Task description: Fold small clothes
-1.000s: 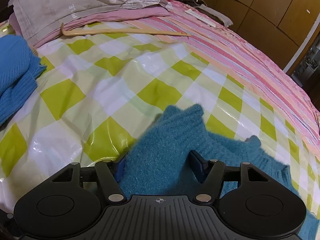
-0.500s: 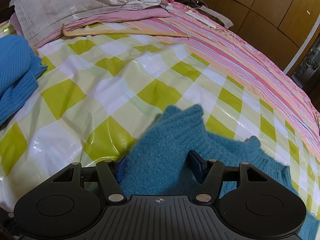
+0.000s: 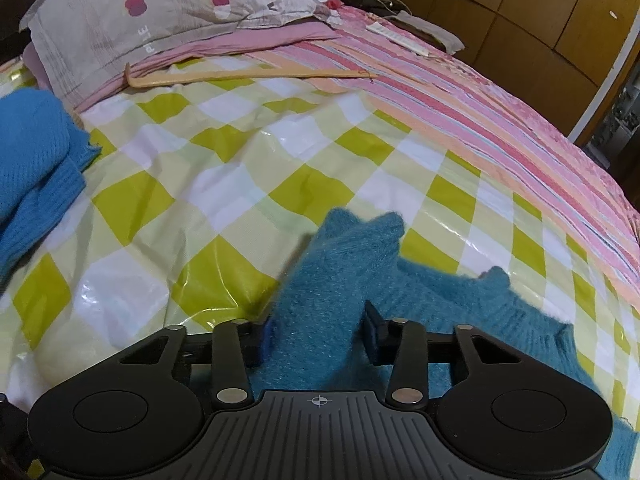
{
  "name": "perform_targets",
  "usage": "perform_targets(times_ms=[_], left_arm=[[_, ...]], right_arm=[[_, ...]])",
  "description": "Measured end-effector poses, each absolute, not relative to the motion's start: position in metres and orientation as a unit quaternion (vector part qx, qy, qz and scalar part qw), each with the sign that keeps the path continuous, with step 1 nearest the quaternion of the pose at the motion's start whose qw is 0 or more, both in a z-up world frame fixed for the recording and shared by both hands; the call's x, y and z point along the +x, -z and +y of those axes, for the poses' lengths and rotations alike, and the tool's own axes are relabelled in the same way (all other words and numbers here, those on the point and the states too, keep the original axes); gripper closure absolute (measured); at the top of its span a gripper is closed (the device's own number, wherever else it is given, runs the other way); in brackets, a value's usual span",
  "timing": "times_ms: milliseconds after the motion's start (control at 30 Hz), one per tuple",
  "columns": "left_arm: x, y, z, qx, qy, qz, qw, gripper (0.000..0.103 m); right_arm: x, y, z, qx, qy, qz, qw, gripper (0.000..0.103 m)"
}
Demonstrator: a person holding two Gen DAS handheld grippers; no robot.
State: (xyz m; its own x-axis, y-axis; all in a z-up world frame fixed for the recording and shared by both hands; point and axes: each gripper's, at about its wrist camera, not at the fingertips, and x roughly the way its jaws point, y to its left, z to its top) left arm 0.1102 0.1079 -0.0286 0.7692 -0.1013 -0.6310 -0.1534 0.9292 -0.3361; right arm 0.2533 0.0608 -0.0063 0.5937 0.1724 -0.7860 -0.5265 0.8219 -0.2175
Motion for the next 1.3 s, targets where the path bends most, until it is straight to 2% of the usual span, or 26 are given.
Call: perform_targets(times_ms=[400,600,767,833,900,1033,1100,1300], left_arm=[[0.099,0.022,0.106,-0.19,-0.014,0.321,0.928,0.019],[0.091,0.019,0.093,-0.166,-0.008,0.301,0.939,0.011],[0.094,0.019,0.08,-0.143,0.005,0.291,0.946,0.011],[0.096,0.018,0.077,-0.143,0.017,0.289,0.947,0.017],[0.094,0.017,0.072,-0.137,0.028,0.286,0.948,0.03],[0.095,0.012,0.065,-0.126,0.034,0.284,0.95,0.039],[0.095,0.007,0.065,-0.139,0.039,0.283,0.948,0.049],[0.09,-0.028,0.048,-0.143,0.072,0.253,0.954,0.059]], right_arm=[[0.255,-0.019,0.032,-0.151,-0.214,0.412,0.873,0.075],[0.248,-0.04,0.003,-0.114,-0.222,0.404,0.88,0.077],[0.245,-0.05,-0.022,-0.076,-0.222,0.404,0.884,0.078],[0.244,-0.05,-0.026,-0.071,-0.222,0.403,0.885,0.078],[0.243,-0.049,-0.029,-0.065,-0.224,0.402,0.886,0.078],[0.243,-0.051,-0.037,-0.048,-0.227,0.402,0.886,0.078],[0.244,-0.053,-0.043,-0.037,-0.228,0.402,0.886,0.078],[0.243,-0.074,-0.073,0.003,-0.227,0.387,0.894,0.079]])
